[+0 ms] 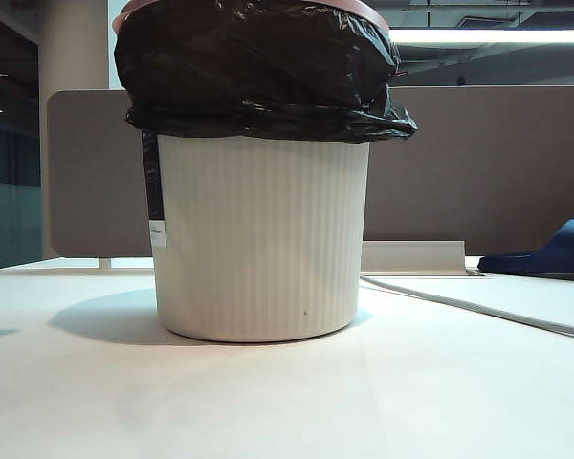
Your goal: Open the ring lid of the trash can, pull out the black garbage bag inside, and place it on the table.
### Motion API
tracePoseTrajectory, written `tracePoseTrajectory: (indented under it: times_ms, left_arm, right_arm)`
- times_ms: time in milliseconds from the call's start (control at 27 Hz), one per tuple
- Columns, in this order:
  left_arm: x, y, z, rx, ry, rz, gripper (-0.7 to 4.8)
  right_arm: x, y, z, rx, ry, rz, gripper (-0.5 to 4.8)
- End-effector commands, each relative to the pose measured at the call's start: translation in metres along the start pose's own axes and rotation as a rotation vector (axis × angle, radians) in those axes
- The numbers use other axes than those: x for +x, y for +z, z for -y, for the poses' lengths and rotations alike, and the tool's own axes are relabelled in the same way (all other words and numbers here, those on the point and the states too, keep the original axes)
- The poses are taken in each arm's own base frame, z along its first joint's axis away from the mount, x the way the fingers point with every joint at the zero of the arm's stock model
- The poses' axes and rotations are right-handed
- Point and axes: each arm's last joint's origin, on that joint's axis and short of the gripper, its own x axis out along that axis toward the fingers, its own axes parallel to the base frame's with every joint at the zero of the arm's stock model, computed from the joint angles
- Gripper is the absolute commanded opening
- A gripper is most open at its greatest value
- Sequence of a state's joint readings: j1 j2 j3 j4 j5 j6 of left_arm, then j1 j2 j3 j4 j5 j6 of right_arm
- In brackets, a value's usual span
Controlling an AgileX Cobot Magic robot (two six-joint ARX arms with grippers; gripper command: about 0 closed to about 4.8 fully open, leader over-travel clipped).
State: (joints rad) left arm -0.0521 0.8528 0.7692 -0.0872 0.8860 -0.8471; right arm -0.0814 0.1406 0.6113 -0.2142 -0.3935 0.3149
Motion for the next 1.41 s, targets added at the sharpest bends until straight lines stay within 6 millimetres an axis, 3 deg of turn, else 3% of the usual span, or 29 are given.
tracePoseTrajectory:
  times_ms: [37,703,1036,1406]
  left_arm:
    - [0.007,0.003,-0.003,0.007,-0.004,-0.005,0.93]
    - [0.011,0.004,-0.008,0.034,0.005,-0.016,0.94]
    - [0.013,0.003,-0.011,0.012,0.018,-0.031,0.94]
    - [0.013,0.003,-0.011,0.008,0.024,-0.025,0.94]
  right_arm:
    - [0.011,0.013,-0.001,0.01,0.018,-0.06,-0.02]
    - [0.092,0.072,-0.001,0.065,0.652,-0.34,-0.02]
    - [0.136,0.049,-0.008,0.122,0.76,-0.444,-0.02]
    - [0.165,0.006,-0.07,-0.081,0.739,-0.495,-0.02]
